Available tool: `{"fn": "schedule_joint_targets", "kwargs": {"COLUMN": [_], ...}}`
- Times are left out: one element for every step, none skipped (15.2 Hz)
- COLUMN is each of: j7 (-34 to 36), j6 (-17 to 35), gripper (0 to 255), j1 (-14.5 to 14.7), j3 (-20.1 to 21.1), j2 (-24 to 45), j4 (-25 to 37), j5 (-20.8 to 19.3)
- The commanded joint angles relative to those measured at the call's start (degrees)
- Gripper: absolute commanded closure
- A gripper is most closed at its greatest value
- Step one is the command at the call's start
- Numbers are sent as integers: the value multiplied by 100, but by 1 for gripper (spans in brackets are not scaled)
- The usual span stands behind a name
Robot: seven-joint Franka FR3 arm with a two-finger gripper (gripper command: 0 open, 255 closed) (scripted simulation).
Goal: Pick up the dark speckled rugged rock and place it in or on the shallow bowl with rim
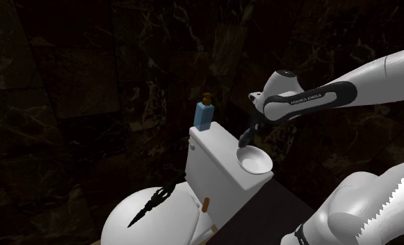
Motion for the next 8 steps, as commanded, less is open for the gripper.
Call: {"fn": "schedule_joint_targets", "kwargs": {"j7": [137, 166, 195, 201, 213, 225, 239, 252], "j6": [-210, -300, -456, -352, -249, -145, -40, 67], "gripper": [255, 255, 255, 255, 255, 255, 255, 255], "j1": [-129, -198, -293, -310, -318, -326, -333, -340], "j3": [107, 144, 192, 190, 178, 166, 154, 142], "j2": [-617, -899, -1326, -1263, -1200, -1134, -1066, -995], "j4": [-415, -611, -891, -933, -974, -1013, -1050, -1087], "j5": [-207, -278, -368, -379, -397, -416, -435, -455]}}
